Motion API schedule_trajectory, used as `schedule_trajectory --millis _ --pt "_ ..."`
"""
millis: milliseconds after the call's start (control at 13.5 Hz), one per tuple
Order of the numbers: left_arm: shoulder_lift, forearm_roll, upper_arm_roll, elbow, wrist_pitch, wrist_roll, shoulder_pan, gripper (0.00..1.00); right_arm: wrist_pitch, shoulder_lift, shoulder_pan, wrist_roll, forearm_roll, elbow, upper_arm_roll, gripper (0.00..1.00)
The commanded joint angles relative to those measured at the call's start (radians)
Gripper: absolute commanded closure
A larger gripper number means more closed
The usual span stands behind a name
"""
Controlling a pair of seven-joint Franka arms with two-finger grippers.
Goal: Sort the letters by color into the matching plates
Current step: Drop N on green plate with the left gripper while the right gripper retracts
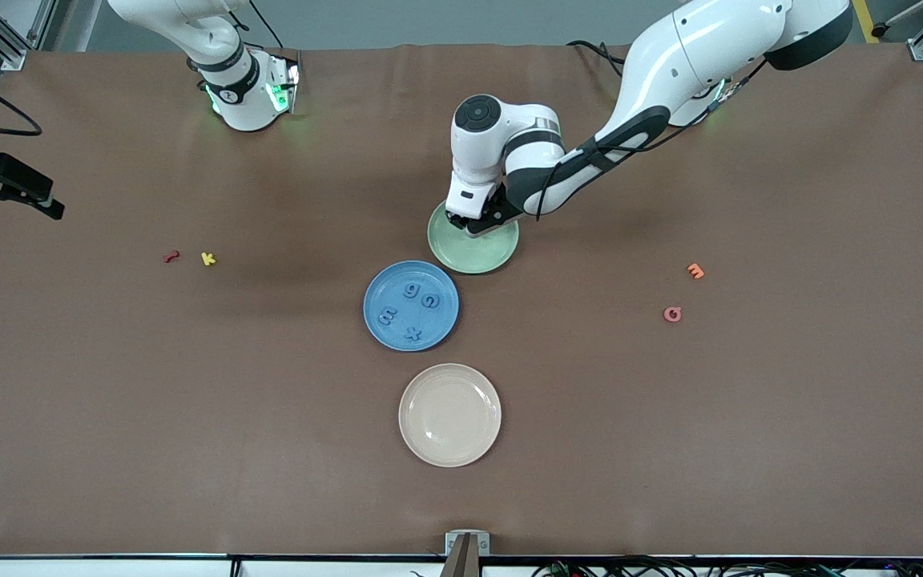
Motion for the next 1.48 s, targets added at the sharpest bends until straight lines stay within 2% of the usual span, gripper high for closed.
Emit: schedule_trajectory --millis 0,665,887,961,1035,1109,1183,1405 --pt "0.024 -0.014 0.013 0.027 0.003 0.003 -0.031 0.97 -0.005 0.043 -0.015 -0.008 -0.022 0.069 0.018 0.0" --pt "0.02 -0.014 0.013 0.019 -0.007 0.003 -0.022 0.96 0.024 0.058 0.0 0.089 -0.038 0.079 0.029 0.0" --pt "0.02 -0.015 0.011 0.019 -0.007 0.0 -0.023 0.86 0.021 0.057 -0.001 0.091 -0.039 0.08 0.027 0.0" --pt "0.02 -0.015 0.011 0.017 -0.008 -0.004 -0.023 0.75 0.019 0.057 -0.004 0.089 -0.039 0.086 0.027 0.0" --pt "0.02 -0.015 0.011 0.017 -0.008 -0.02 -0.023 0.52 0.019 0.057 -0.004 0.089 -0.038 0.089 0.027 0.0" --pt "0.02 -0.015 0.011 0.017 -0.008 -0.041 -0.028 0.17 0.019 0.057 -0.003 0.091 -0.038 0.089 0.027 0.0" --pt "0.015 -0.015 0.013 0.017 -0.008 -0.055 -0.029 0.0 0.021 0.058 -0.003 0.091 -0.039 0.089 0.027 0.0" --pt "0.009 -0.015 0.011 0.019 -0.008 -0.054 -0.02 0.0 0.022 0.058 -0.001 0.089 -0.041 0.088 0.026 0.0"
